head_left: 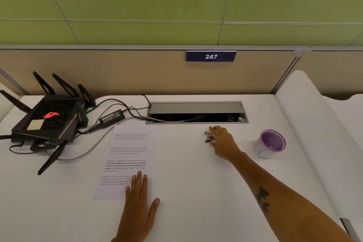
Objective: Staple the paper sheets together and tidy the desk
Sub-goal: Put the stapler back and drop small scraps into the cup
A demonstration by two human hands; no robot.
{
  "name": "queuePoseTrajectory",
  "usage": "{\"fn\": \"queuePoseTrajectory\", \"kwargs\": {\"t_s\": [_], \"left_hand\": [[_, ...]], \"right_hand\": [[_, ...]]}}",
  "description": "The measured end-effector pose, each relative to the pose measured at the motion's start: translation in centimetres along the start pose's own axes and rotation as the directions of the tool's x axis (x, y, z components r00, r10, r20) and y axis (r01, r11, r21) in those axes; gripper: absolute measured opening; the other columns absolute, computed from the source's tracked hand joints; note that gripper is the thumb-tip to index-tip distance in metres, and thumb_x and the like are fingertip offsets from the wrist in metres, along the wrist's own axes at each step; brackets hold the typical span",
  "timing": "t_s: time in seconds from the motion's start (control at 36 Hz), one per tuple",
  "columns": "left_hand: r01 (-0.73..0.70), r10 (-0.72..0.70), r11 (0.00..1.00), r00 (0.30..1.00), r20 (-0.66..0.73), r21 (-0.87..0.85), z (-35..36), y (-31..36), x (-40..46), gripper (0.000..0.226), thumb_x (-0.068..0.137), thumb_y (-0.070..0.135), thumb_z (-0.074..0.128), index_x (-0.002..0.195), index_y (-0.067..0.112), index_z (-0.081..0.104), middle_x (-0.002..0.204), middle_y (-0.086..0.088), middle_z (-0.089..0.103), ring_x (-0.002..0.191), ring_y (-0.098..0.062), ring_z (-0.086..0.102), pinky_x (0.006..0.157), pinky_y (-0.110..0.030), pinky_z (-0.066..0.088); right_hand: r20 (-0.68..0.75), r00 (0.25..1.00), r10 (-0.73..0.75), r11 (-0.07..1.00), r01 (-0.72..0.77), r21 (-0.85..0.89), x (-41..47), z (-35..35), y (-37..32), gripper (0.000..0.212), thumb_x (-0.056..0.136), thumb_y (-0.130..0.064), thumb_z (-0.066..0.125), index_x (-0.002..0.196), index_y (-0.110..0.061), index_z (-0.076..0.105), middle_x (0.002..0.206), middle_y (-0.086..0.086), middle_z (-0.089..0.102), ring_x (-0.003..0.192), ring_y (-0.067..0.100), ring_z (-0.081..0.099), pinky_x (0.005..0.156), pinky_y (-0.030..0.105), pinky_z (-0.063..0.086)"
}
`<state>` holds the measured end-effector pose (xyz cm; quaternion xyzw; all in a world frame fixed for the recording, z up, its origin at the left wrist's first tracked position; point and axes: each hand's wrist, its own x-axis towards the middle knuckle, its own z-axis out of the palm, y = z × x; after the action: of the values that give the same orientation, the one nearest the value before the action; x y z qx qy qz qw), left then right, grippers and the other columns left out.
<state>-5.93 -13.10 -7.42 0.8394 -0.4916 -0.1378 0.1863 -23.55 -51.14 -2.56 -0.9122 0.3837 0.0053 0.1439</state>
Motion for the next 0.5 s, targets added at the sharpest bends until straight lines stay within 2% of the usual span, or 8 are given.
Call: {"fn": "queuePoseTrajectory", "kwargs": {"t_s": [0.11,0.28,0.42,0.5], "left_hand": [[-0.014,0.014,1.000,1.000,0.003,0.008,-0.6,1.4,0.6,0.085,0.105,0.068,0.014,0.170,0.014,0.000,0.180,-0.001,-0.011,0.167,-0.022,-0.009,0.133,-0.034,-0.014],[-0.038,0.037,0.999,0.999,0.026,0.039,-0.9,3.9,1.5,0.085,0.105,0.067,0.013,0.170,0.015,-0.003,0.179,0.000,-0.017,0.166,-0.021,-0.013,0.132,-0.036,-0.017],[-0.084,0.082,0.995,0.996,0.040,0.047,-0.7,6.7,1.9,0.084,0.104,0.068,0.009,0.170,0.017,-0.006,0.178,0.002,-0.021,0.165,-0.019,-0.017,0.132,-0.036,-0.020],[-0.112,0.109,0.993,0.993,0.051,0.049,-0.4,8.3,2.1,0.083,0.105,0.067,0.010,0.170,0.017,-0.006,0.178,0.001,-0.021,0.165,-0.020,-0.017,0.134,-0.043,-0.013]], "right_hand": [[-0.102,0.994,0.035,0.997,-0.029,0.065,-2.5,0.3,-0.5,0.070,0.101,-0.037,0.059,0.159,-0.012,0.030,0.164,0.009,0.035,0.152,0.030,0.030,0.126,0.042,0.028],[-0.167,0.985,0.050,0.998,-0.044,0.044,-7.2,1.7,-0.6,0.070,0.107,-0.043,0.039,0.164,-0.012,0.012,0.173,0.005,0.011,0.161,0.023,0.006,0.131,0.043,0.009],[-0.171,0.983,0.061,0.998,-0.063,-0.008,-11.6,2.4,-0.1,0.071,0.107,-0.047,0.030,0.164,-0.011,0.009,0.174,0.006,0.003,0.161,0.023,-0.001,0.131,0.045,0.007],[-0.166,0.983,0.078,0.997,-0.079,-0.003,-13.9,2.5,0.4,0.071,0.107,-0.048,0.027,0.165,-0.011,0.007,0.174,0.005,0.000,0.161,0.021,-0.004,0.131,0.045,0.008]]}}
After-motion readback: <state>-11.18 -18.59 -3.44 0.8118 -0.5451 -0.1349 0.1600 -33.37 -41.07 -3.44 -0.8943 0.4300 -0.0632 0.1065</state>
